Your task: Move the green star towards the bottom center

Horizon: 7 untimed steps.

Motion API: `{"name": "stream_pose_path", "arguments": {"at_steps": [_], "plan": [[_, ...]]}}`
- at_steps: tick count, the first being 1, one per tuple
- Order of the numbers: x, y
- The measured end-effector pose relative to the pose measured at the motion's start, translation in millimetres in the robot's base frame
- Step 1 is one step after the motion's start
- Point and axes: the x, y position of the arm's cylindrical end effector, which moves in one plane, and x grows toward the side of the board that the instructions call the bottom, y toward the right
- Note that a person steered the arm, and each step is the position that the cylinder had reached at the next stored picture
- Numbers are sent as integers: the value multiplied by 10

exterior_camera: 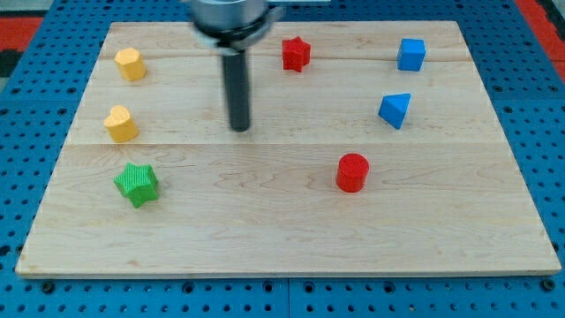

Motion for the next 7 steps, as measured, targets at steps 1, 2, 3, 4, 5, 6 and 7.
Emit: {"name": "stream_pose_path", "arguments": {"at_steps": [1,2,3,4,5,6,7], "plan": [[288,-146],[288,-175],[328,-246],[505,-718],[625,-1172],[725,-1556],[925,-1017]]}}
